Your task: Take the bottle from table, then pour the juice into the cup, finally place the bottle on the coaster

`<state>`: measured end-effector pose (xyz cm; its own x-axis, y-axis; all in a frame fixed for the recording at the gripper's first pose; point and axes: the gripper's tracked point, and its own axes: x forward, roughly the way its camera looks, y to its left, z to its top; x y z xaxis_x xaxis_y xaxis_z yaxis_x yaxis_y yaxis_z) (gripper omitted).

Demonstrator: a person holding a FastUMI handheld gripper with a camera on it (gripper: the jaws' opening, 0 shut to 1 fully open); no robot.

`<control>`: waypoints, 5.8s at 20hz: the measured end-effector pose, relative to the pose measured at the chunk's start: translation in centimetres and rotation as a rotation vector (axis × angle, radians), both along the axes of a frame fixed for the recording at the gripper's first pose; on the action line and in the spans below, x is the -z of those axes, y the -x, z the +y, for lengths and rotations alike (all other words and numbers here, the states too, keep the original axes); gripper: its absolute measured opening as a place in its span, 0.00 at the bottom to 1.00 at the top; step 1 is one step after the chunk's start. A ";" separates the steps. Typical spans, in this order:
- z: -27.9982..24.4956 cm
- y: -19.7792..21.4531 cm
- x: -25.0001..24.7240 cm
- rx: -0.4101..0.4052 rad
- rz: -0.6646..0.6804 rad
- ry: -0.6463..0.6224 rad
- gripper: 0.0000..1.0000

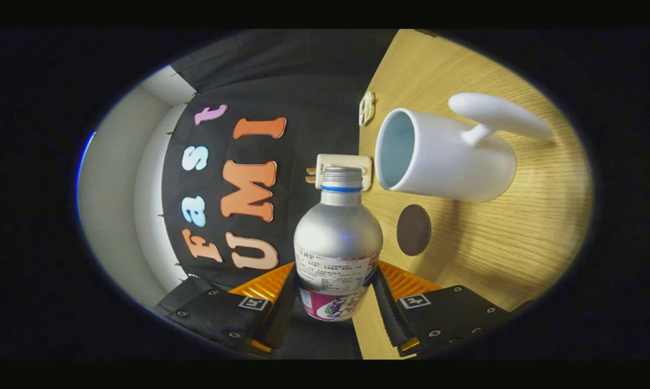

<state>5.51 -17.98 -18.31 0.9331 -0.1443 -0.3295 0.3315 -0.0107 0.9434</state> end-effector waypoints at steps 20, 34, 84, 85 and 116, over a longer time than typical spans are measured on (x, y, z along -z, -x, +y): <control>-1.3 -0.6 -1.7 0.118 -0.144 -0.219 0.72; -2.2 -1.3 -4.0 0.181 -0.208 -0.321 0.72; -4.0 -2.7 -5.6 0.247 -0.252 -0.453 0.72; -3.9 -2.7 -5.8 0.246 -0.255 -0.457 0.72; -6.1 -2.1 -7.5 0.374 -0.293 -0.666 0.73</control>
<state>7.59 -24.08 -10.85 0.9238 -0.3229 -0.2060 -0.0639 -0.6604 0.7482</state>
